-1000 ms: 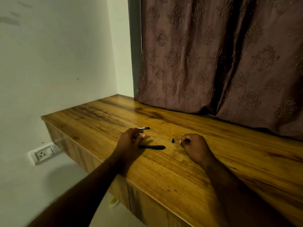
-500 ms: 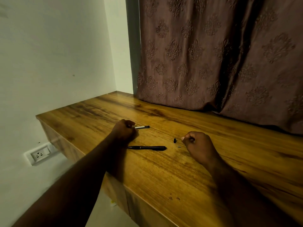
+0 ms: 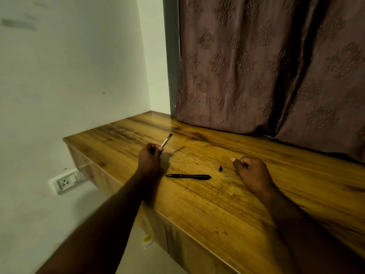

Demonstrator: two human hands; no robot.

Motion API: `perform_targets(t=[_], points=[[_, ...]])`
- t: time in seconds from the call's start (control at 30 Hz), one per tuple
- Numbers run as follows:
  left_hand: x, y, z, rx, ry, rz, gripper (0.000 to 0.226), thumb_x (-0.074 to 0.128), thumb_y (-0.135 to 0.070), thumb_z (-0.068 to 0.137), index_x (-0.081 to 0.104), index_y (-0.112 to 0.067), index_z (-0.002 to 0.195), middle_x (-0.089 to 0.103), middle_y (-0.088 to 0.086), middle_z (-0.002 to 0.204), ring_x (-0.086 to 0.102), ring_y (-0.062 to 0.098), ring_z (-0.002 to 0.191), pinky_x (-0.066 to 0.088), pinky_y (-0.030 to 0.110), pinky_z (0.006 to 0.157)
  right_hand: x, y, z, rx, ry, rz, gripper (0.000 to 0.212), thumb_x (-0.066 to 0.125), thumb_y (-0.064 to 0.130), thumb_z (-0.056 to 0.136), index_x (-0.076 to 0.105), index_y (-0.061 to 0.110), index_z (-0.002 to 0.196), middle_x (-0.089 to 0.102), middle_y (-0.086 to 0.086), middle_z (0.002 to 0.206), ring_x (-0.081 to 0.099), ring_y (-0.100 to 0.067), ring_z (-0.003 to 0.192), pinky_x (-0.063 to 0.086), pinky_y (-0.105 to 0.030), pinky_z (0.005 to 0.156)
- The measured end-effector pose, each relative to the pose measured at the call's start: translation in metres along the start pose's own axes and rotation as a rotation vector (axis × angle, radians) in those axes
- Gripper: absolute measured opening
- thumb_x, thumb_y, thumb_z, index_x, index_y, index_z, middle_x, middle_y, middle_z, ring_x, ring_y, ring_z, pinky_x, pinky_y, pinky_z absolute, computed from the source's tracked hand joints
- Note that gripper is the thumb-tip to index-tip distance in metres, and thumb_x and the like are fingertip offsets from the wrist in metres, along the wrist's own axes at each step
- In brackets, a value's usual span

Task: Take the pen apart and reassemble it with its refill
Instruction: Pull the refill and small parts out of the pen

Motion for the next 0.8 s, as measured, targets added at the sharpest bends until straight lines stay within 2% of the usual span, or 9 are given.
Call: perform_targets(t=[0.1, 0.17, 0.3, 0.4, 0.5, 0.57, 0.67, 0.73, 0.8], points=[[-0.017, -0.016, -0.035, 0.086, -0.043, 0.004, 0.009, 0.056, -0.012, 0.093, 0.06, -0.006, 0.098, 0.062, 0.007, 0.087, 0.056, 0.016, 0.082, 0.041, 0.009, 0.065, -0.002, 0.008, -0.008, -0.01, -0.012, 0.027, 0.053, 0.05, 0.061, 0.08, 0.053, 0.011, 0.062, 0.058, -0.008, 0.056, 0.057, -0.028, 0.055, 0.052, -0.044, 0.063], [-0.022, -0.024, -0.057, 0.126, -0.019, -0.003, 0.014, 0.055, -0.011, 0.094, 0.061, -0.002, 0.102, 0.063, 0.007, 0.089, 0.056, 0.013, 0.08, 0.038, 0.003, 0.064, -0.004, 0.016, -0.013, -0.012, -0.037, 0.041, 0.046, 0.052, 0.057, 0.082, 0.051, 0.015, 0.064, 0.061, -0.006, 0.06, 0.058, -0.027, 0.059, 0.051, -0.043, 0.063], [-0.014, -0.036, -0.104, 0.156, 0.124, -0.026, 0.011, 0.058, -0.008, 0.092, 0.065, -0.003, 0.099, 0.066, 0.006, 0.088, 0.06, 0.002, 0.076, 0.044, 0.01, 0.068, -0.003, 0.034, -0.034, 0.007, -0.003, 0.126, 0.023, 0.059, 0.026, 0.093, 0.055, 0.011, 0.076, 0.062, -0.002, 0.07, 0.055, -0.016, 0.064, 0.049, -0.036, 0.062], [0.0, -0.052, -0.13, 0.184, 0.28, -0.027, 0.009, 0.059, -0.007, 0.091, 0.065, -0.014, 0.089, 0.064, 0.0, 0.082, 0.058, -0.007, 0.069, 0.043, 0.014, 0.065, 0.001, 0.045, -0.056, 0.083, 0.136, 0.232, 0.025, 0.053, 0.029, 0.096, 0.058, 0.009, 0.082, 0.061, -0.008, 0.067, 0.051, -0.017, 0.054, 0.046, -0.036, 0.055], [0.012, -0.063, -0.144, 0.272, 0.388, 0.104, 0.009, 0.059, -0.013, 0.091, 0.067, -0.014, 0.096, 0.059, 0.001, 0.089, 0.055, 0.0, 0.078, 0.038, 0.004, 0.065, -0.001, 0.053, -0.078, 0.142, 0.244, 0.361, 0.038, 0.047, 0.034, 0.099, 0.06, 0.0, 0.091, 0.057, -0.007, 0.063, 0.044, -0.012, 0.045, 0.036, -0.021, 0.04], [0.019, -0.068, -0.148, 0.293, 0.43, 0.112, 0.012, 0.058, -0.018, 0.092, 0.067, -0.014, 0.099, 0.059, 0.005, 0.096, 0.056, 0.007, 0.084, 0.041, 0.012, 0.071, -0.002, 0.055, -0.086, 0.135, 0.277, 0.383, 0.035, 0.048, 0.031, 0.099, 0.06, -0.001, 0.092, 0.056, -0.008, 0.063, 0.043, -0.011, 0.044, 0.034, -0.018, 0.037], [0.027, -0.074, -0.153, 0.342, 0.457, 0.106, 0.038, 0.054, -0.047, 0.086, 0.067, -0.014, 0.099, 0.058, 0.007, 0.096, 0.057, 0.014, 0.085, 0.044, 0.024, 0.071, -0.001, 0.051, -0.086, 0.135, 0.284, 0.386, 0.029, 0.049, 0.025, 0.099, 0.06, -0.001, 0.092, 0.057, -0.009, 0.065, 0.044, -0.01, 0.043, 0.034, -0.02, 0.037], [0.03, -0.077, -0.154, 0.408, 0.451, 0.106, 0.069, 0.041, -0.077, 0.076, 0.069, -0.019, 0.098, 0.058, 0.004, 0.093, 0.057, 0.011, 0.082, 0.045, 0.021, 0.069, -0.001, 0.049, -0.084, 0.149, 0.294, 0.42, 0.028, 0.048, 0.024, 0.099, 0.061, -0.001, 0.094, 0.058, -0.008, 0.064, 0.044, -0.011, 0.043, 0.033, -0.022, 0.038], [0.033, -0.078, -0.153, 0.487, 0.436, 0.136, 0.073, 0.032, -0.083, 0.072, 0.069, -0.025, 0.098, 0.058, 0.001, 0.091, 0.057, 0.007, 0.079, 0.044, 0.017, 0.067, -0.001, 0.044, -0.082, 0.17, 0.315, 0.463, 0.028, 0.047, 0.022, 0.1, 0.061, -0.002, 0.097, 0.059, -0.007, 0.063, 0.045, -0.012, 0.043, 0.032, -0.022, 0.038]])
Point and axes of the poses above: each hand's wrist, its own z-axis towards the middle knuckle, its own x-axis out of the palm, y = z × x, the point moved 5 cm from there along z, towards the middle knuckle
